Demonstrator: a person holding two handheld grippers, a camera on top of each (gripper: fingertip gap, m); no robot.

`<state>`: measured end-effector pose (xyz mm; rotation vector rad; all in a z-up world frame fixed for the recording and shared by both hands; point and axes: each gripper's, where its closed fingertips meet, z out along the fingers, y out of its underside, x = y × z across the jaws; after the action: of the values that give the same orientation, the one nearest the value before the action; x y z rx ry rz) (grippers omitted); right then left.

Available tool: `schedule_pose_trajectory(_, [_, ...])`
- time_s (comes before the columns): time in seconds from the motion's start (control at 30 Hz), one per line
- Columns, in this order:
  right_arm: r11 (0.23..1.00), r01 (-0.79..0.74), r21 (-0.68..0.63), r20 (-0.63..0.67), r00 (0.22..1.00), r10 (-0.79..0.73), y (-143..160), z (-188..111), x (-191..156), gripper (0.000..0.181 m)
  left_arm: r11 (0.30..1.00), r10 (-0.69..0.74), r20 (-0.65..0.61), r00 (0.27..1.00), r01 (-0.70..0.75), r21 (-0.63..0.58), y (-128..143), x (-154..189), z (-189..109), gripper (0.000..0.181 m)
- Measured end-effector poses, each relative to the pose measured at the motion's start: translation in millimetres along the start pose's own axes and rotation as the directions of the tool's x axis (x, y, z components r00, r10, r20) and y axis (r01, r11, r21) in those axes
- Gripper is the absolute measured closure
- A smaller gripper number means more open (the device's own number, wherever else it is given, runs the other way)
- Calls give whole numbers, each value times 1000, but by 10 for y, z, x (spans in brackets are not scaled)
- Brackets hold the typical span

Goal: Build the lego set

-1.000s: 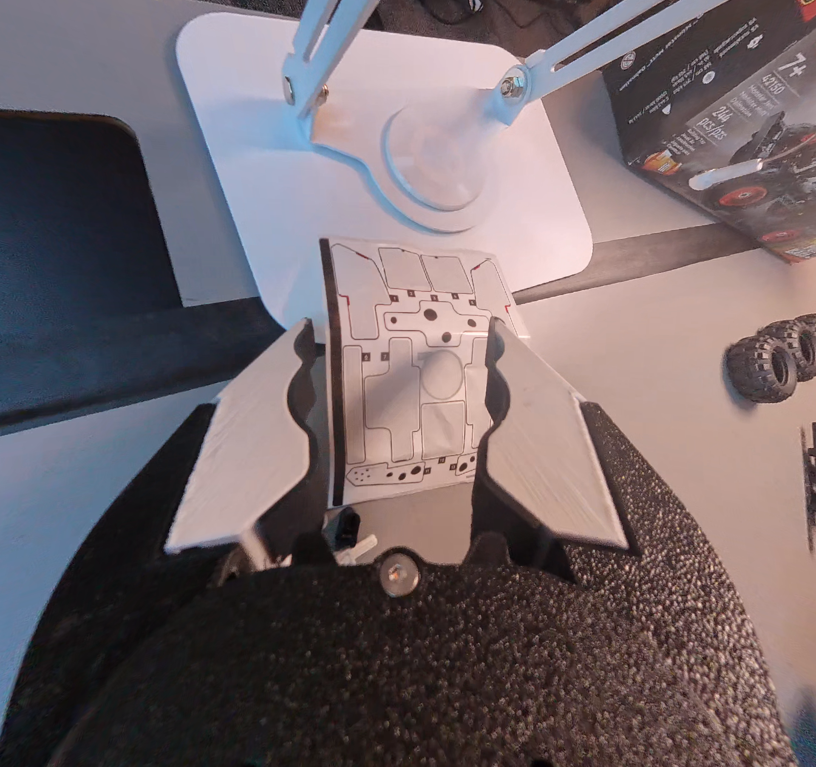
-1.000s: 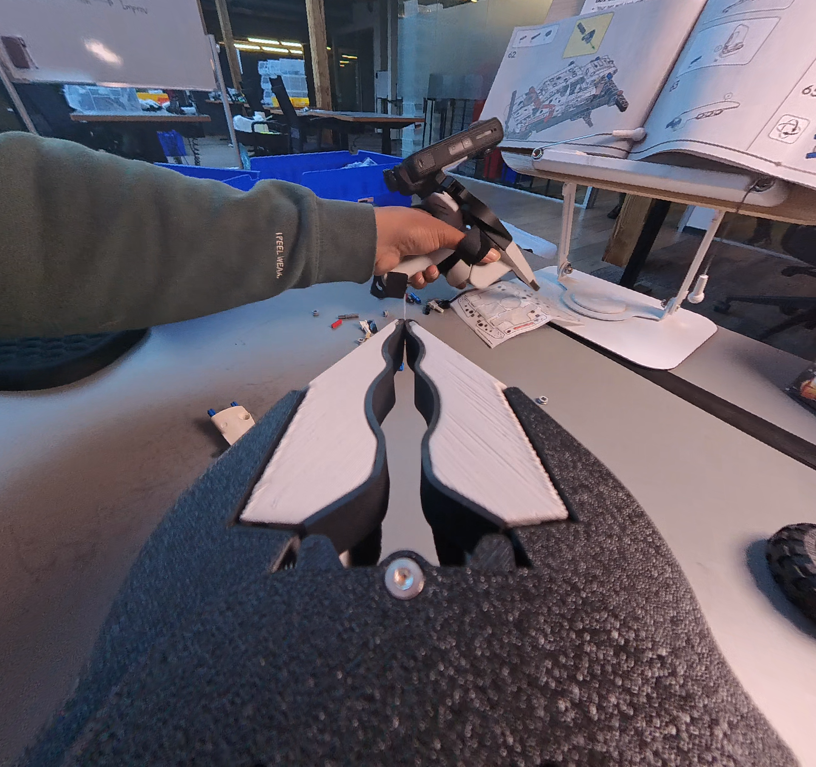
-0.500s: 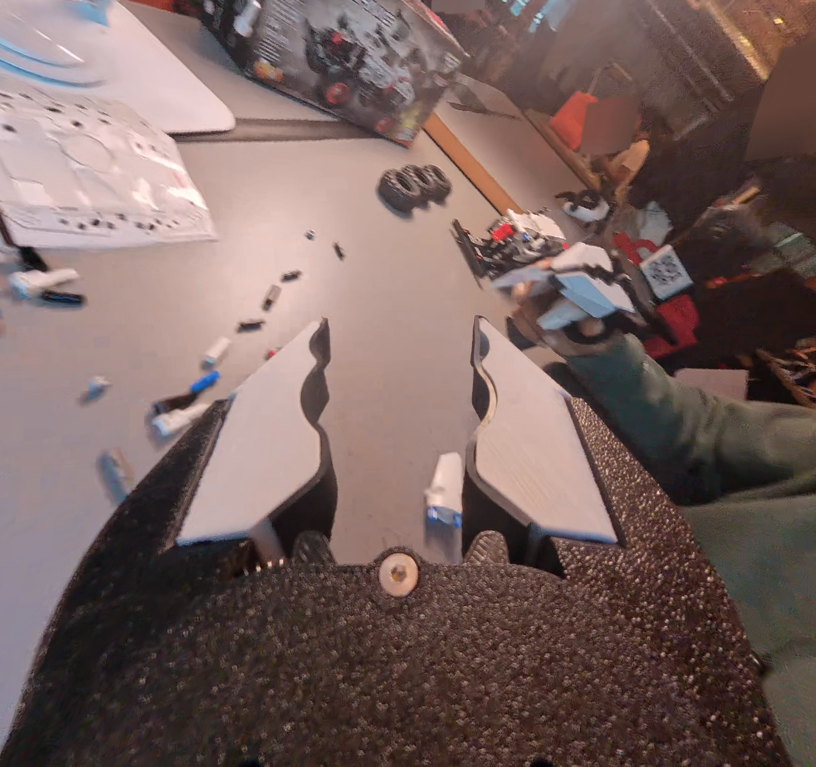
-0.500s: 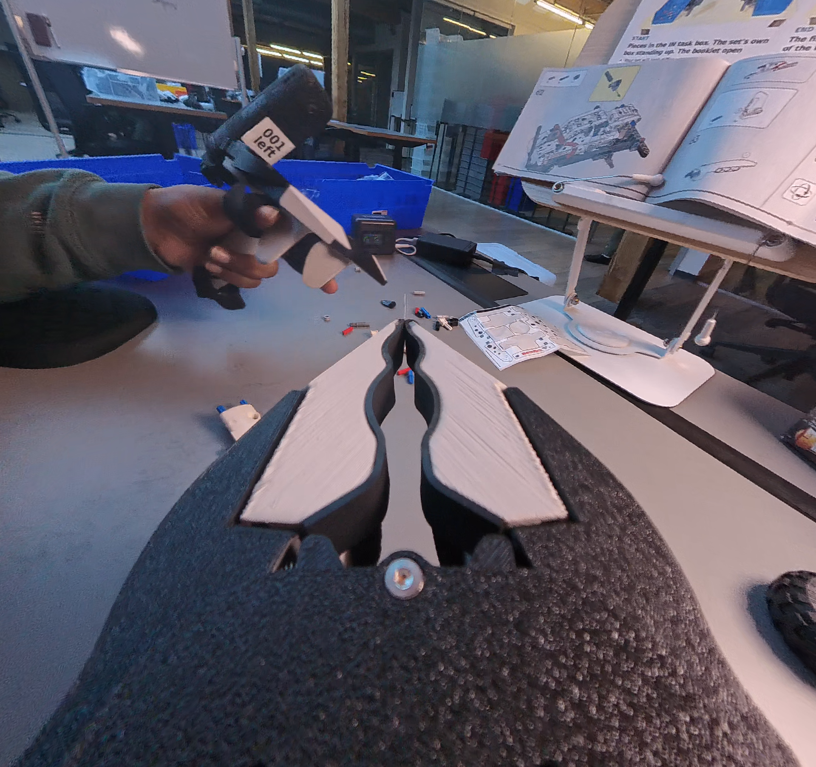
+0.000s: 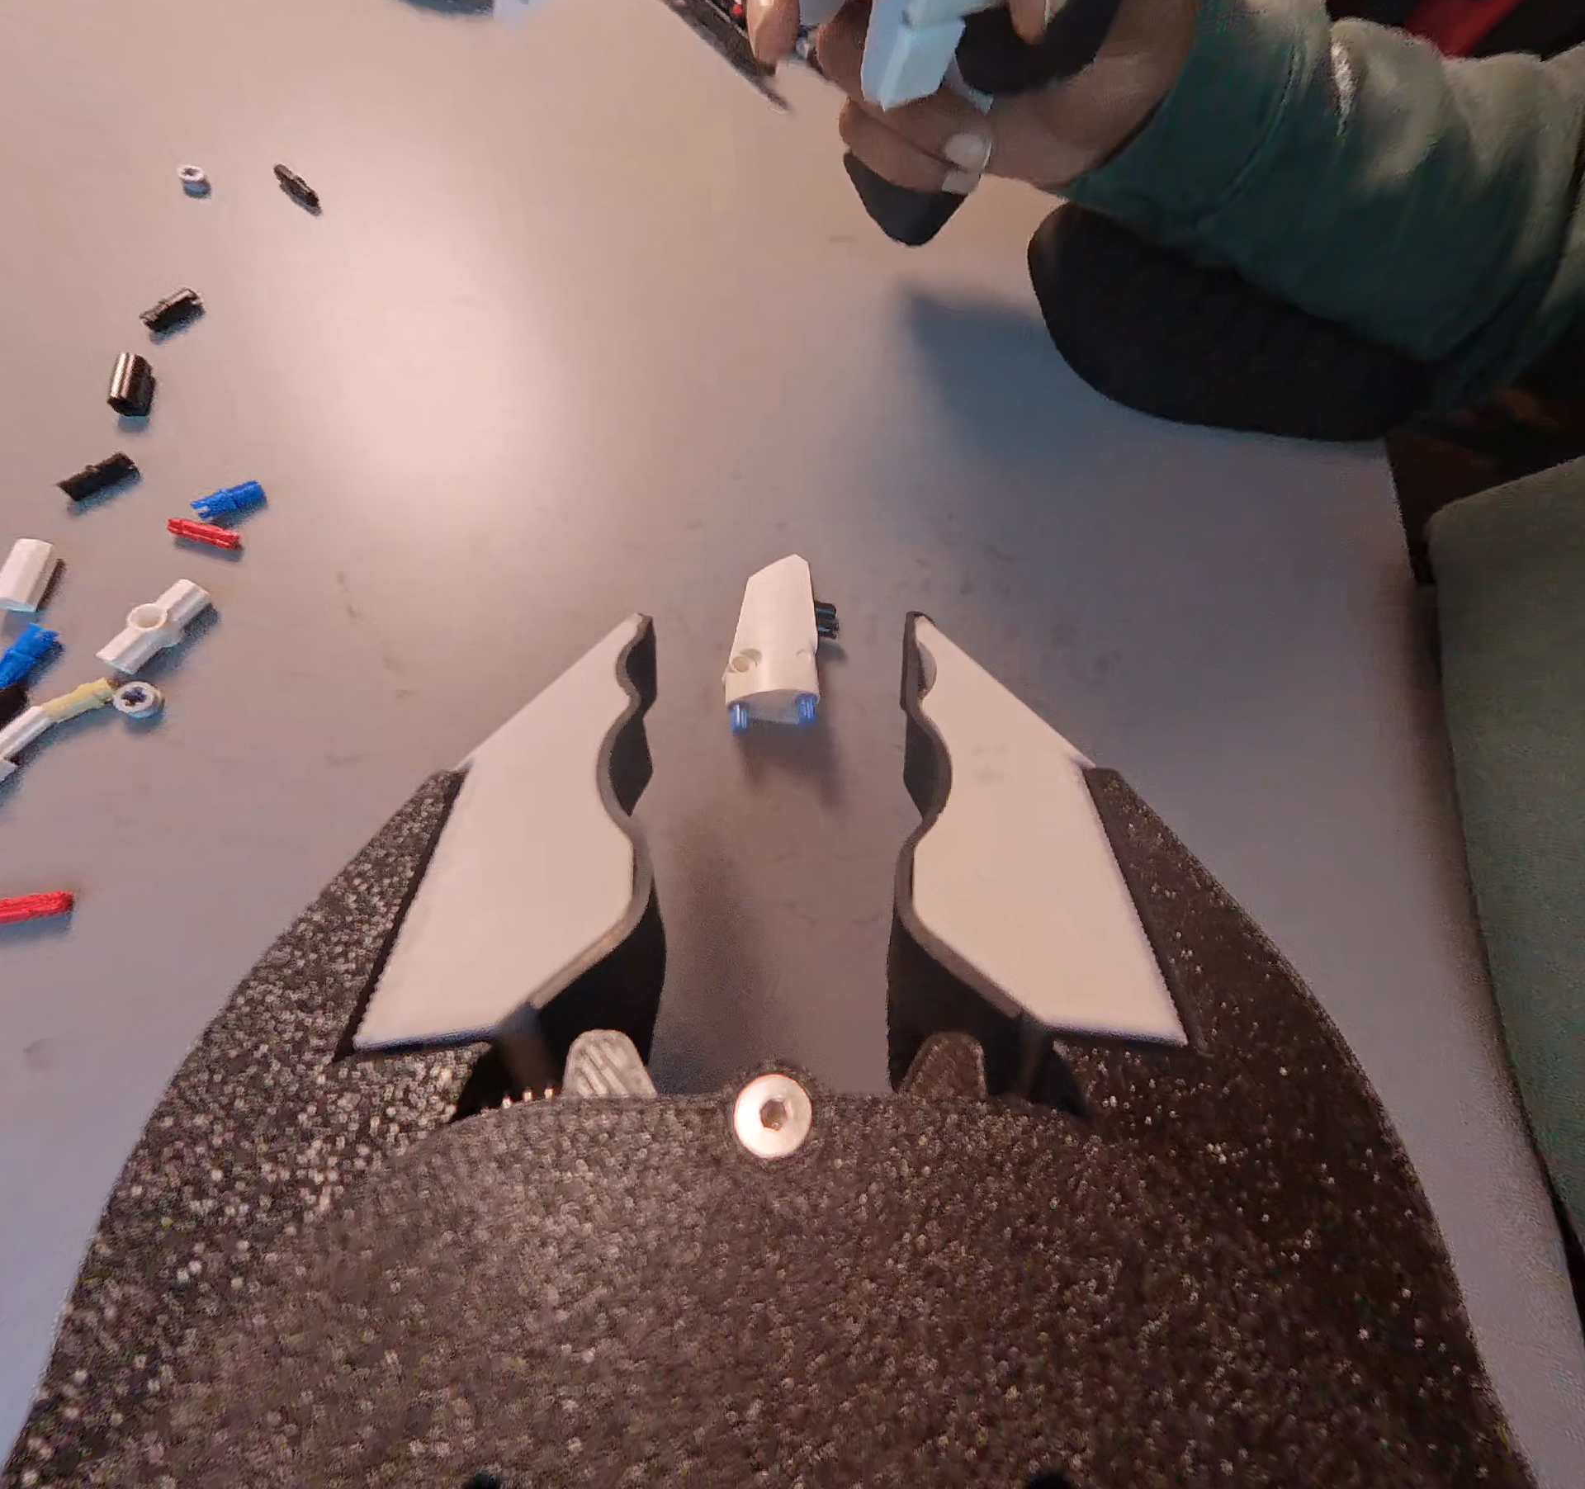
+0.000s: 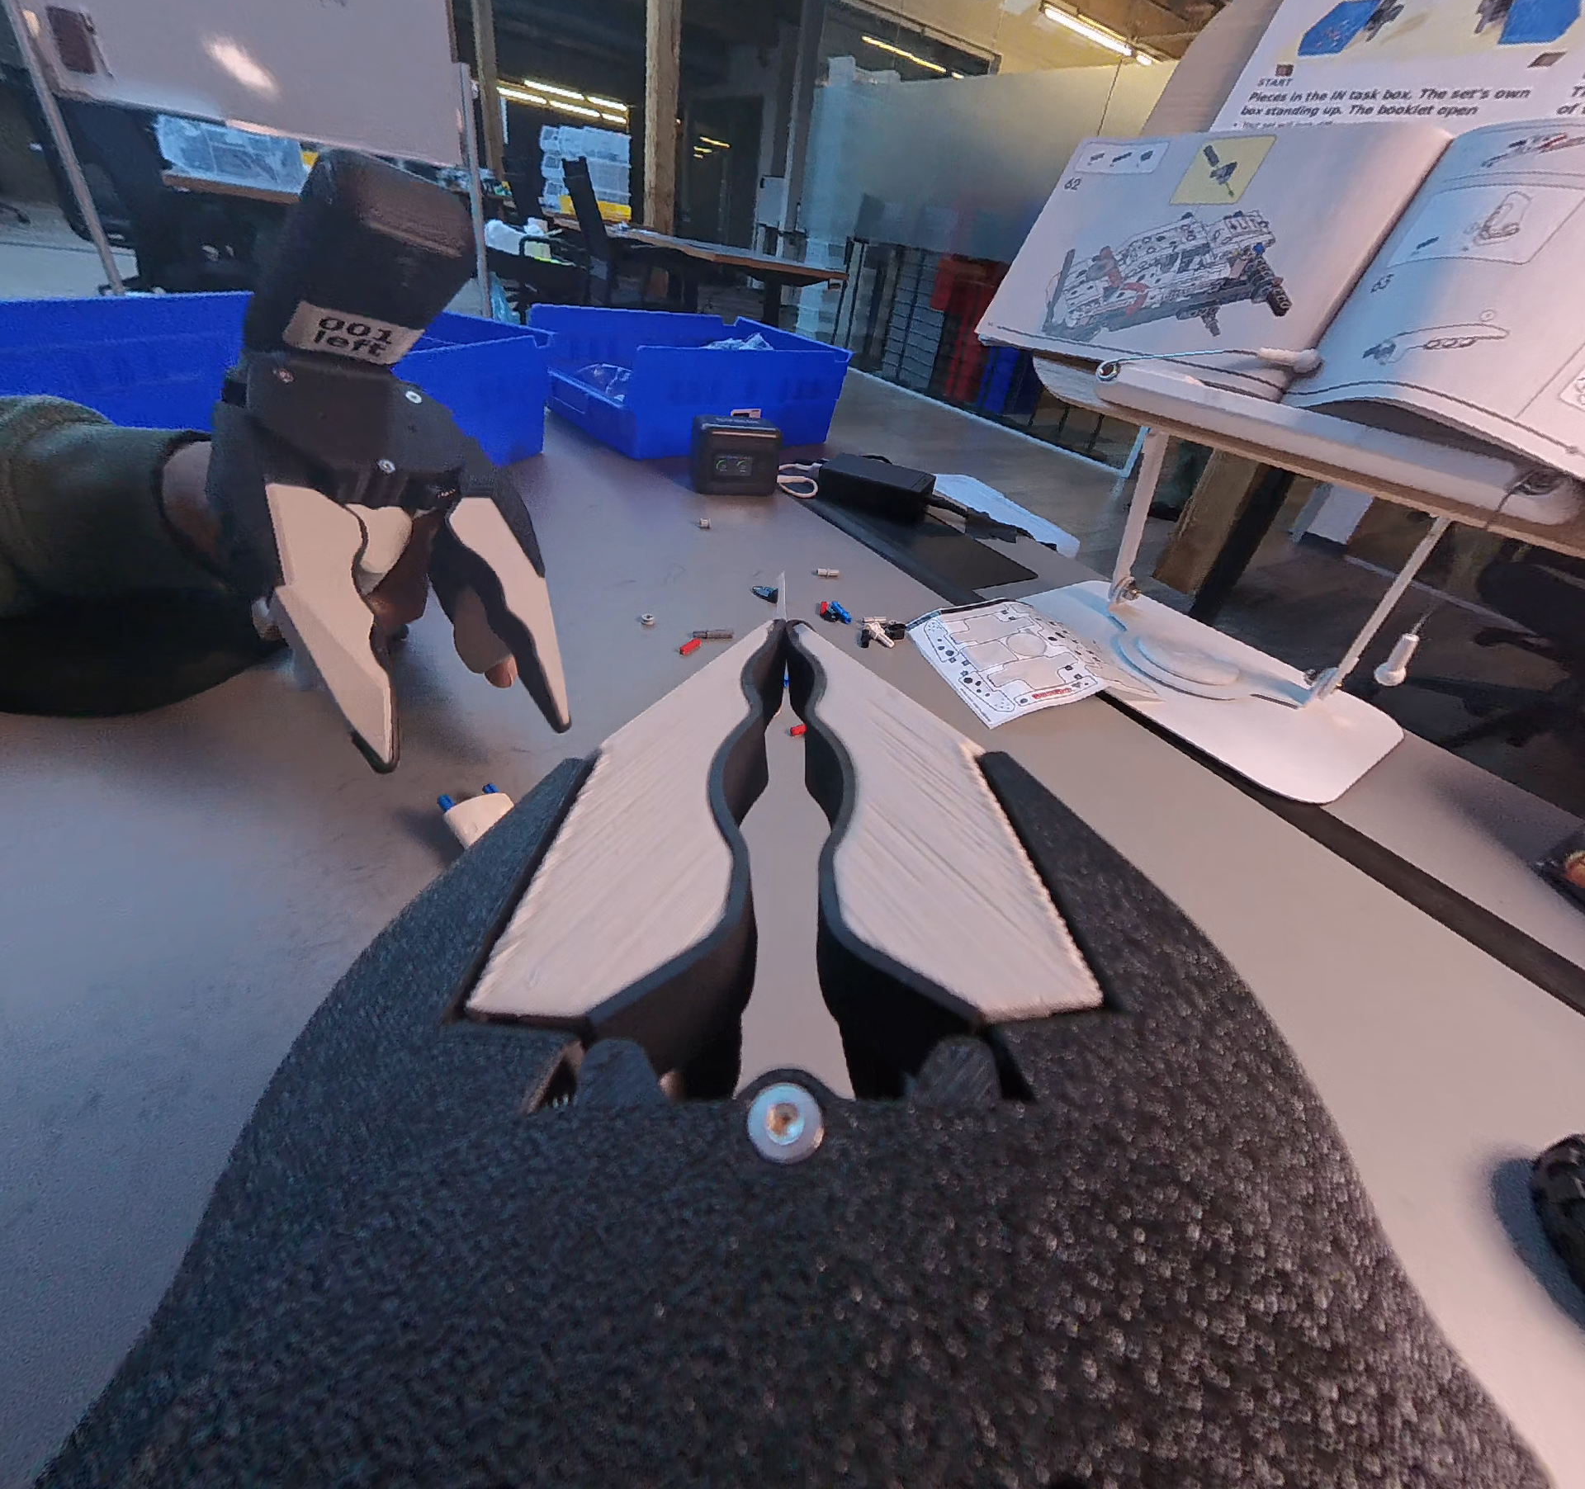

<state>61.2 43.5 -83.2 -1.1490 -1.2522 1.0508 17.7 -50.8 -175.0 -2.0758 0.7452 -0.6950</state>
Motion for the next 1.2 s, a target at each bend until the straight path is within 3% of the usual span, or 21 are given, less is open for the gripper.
schedule_pose_trajectory(0.33, [998,49,-44,36,998,-47,102,8,-57,181,965,164,43,986,-151,-215,293,-25,265,155])
schedule_pose_trajectory(0.53, [998,56,-40,63,997,-53,94,2,-110,181,943,244,-52,968,-250,-220,338,215,289,156])
schedule_pose_trajectory(0.7, [997,56,-49,80,995,-51,124,17,-150,181,944,251,-53,966,-257,-207,351,238,271,151])
schedule_pose_trajectory(0.77, [997,60,-51,82,995,-55,127,19,-161,181,970,192,-70,979,-200,-136,242,258,212,145])
schedule_pose_trajectory(0.9, [997,59,-40,78,995,-56,100,14,-170,181,992,11,-106,994,2,128,-211,231,-27,141])
schedule_pose_trajectory(1.07, [998,68,2,93,993,-67,7,9,-248,181,899,-185,-238,953,262,350,-565,150,-272,137])
schedule_pose_trajectory(1.2, [992,102,70,120,987,-109,-159,-11,-391,181,814,-258,-374,891,409,413,-712,147,-389,134])
